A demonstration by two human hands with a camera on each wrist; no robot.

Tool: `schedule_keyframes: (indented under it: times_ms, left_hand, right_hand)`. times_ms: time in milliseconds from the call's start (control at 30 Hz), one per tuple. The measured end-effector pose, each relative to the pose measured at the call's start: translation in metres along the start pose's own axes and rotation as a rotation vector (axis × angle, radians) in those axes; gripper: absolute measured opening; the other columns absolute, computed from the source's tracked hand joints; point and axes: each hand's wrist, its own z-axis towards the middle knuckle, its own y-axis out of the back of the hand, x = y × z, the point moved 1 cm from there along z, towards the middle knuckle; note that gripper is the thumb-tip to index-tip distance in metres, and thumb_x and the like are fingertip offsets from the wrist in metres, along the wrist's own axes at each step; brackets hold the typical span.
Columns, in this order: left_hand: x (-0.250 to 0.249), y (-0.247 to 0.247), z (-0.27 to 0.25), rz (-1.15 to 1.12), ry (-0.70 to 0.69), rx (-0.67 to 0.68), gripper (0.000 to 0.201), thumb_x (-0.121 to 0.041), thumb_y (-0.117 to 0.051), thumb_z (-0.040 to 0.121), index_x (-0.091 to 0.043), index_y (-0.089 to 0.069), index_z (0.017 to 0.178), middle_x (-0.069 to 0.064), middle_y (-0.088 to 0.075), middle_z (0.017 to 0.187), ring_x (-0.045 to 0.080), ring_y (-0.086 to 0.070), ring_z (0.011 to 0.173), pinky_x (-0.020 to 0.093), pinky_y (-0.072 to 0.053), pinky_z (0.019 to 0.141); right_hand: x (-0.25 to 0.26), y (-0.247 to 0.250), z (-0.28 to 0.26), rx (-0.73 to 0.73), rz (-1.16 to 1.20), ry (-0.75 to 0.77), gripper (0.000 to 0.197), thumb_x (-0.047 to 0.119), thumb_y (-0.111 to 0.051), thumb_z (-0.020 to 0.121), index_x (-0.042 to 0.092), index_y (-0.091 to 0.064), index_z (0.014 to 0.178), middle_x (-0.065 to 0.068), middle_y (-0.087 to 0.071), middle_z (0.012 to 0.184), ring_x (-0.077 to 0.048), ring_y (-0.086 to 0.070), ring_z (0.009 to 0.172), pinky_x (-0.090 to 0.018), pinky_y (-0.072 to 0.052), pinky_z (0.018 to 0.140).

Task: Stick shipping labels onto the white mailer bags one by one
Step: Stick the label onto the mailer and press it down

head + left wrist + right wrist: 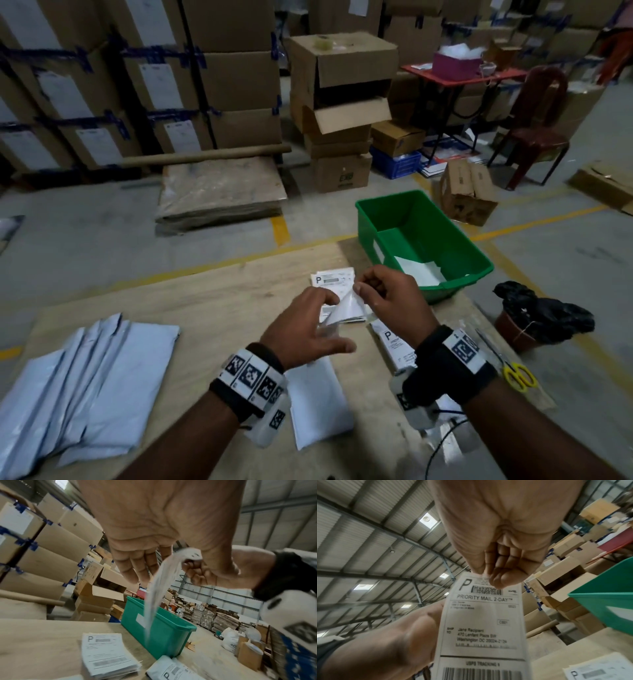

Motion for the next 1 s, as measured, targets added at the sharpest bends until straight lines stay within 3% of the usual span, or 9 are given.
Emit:
schedule_keyframes:
  times_ms: [67,233,300,367,433,567,700,867,1000]
  left_hand:
    - [0.008,0.005,-0.015,0.052,0.006,-0.035,0.074,-0.064,-0.073,0.067,-0.023,-0.047,0.121,-0.008,-0.047,0.118,0.008,-0.046,0.106,0.028,-0.043,0.087]
    - [0.033,0.024,-0.036,0.051,-0.033,-0.262,0.013,-0.026,-0.056,0.091,-0.018,-0.056,0.101,-0.001,-0.056,0.099,0.02,-0.054,0.092,0.038,-0.046,0.078]
    - [0.042,0.031,-0.043,0.072,-0.025,-0.291,0.015,-0.027,-0.048,0.096,-0.015,-0.058,0.098,0.002,-0.058,0.095,0.024,-0.054,0.089,0.038,-0.044,0.074]
    - [0.051,0.038,-0.048,0.054,0.021,-0.321,0.016,-0.026,-0.05,0.096,-0.013,-0.059,0.098,0.005,-0.061,0.097,0.025,-0.056,0.09,0.037,-0.044,0.074]
    - [0.062,0.046,-0.053,-0.012,0.088,-0.358,0.013,-0.023,-0.055,0.095,-0.012,-0.061,0.099,0.005,-0.064,0.098,0.023,-0.059,0.092,0.033,-0.045,0.076]
    - [0.076,0.061,-0.059,-0.12,0.16,-0.357,0.017,-0.024,-0.057,0.094,-0.011,-0.062,0.105,0.004,-0.068,0.1,0.022,-0.062,0.091,0.028,-0.042,0.07]
    - [0.078,0.065,-0.062,-0.227,0.147,-0.321,0.02,-0.022,-0.057,0.093,-0.016,-0.062,0.112,0.0,-0.07,0.106,0.018,-0.065,0.093,0.038,-0.054,0.08]
    - [0.081,0.06,-0.062,-0.326,0.119,-0.309,0.023,-0.024,-0.059,0.09,-0.017,-0.062,0.112,-0.001,-0.071,0.105,0.017,-0.068,0.093,0.045,-0.056,0.081]
    - [0.082,0.052,-0.06,-0.353,0.134,-0.3,0.022,-0.017,-0.06,0.091,-0.016,-0.063,0.113,0.002,-0.071,0.105,0.019,-0.068,0.093,0.046,-0.055,0.083]
  right_hand:
    - [0.016,-0.016,0.003,0.019,-0.022,0.002,0.007,0.015,-0.068,0.085,0.012,-0.067,0.079,0.011,-0.062,0.063,0.0,-0.057,0.058,-0.022,-0.048,0.06]
    - [0.046,-0.046,0.004,0.048,-0.076,0.039,0.014,0.021,-0.064,0.09,0.01,-0.068,0.081,0.009,-0.061,0.062,-0.009,-0.059,0.06,-0.035,-0.051,0.061]
    - [0.053,-0.054,0.001,0.058,-0.078,0.042,0.008,0.02,-0.062,0.091,0.014,-0.068,0.093,0.008,-0.059,0.061,-0.005,-0.055,0.057,-0.033,-0.048,0.06]
    - [0.056,-0.06,-0.003,0.047,-0.084,0.04,0.025,0.022,-0.062,0.091,0.019,-0.06,0.116,0.004,-0.056,0.061,-0.006,-0.053,0.056,-0.033,-0.047,0.061]
    - [0.056,-0.066,-0.007,0.041,-0.114,0.011,0.035,0.025,-0.062,0.091,0.02,-0.053,0.125,0.0,-0.056,0.064,-0.01,-0.053,0.058,-0.034,-0.047,0.062]
    - [0.037,-0.085,-0.013,0.107,-0.261,-0.091,0.037,0.034,-0.062,0.089,0.016,-0.053,0.119,0.002,-0.061,0.076,-0.009,-0.055,0.07,-0.03,-0.042,0.065]
    - [0.022,-0.106,-0.022,0.212,-0.239,-0.202,0.037,0.039,-0.063,0.087,0.017,-0.054,0.115,0.001,-0.066,0.09,-0.013,-0.063,0.079,-0.038,-0.053,0.076]
    - [0.013,-0.113,-0.025,0.174,-0.157,-0.23,0.02,0.032,-0.066,0.085,0.018,-0.054,0.079,-0.007,-0.067,0.077,-0.028,-0.063,0.075,-0.047,-0.053,0.072]
    - [0.007,-0.107,-0.028,0.149,-0.118,-0.256,0.022,0.028,-0.064,0.087,0.017,-0.05,0.073,-0.01,-0.063,0.071,-0.032,-0.059,0.07,-0.047,-0.05,0.069]
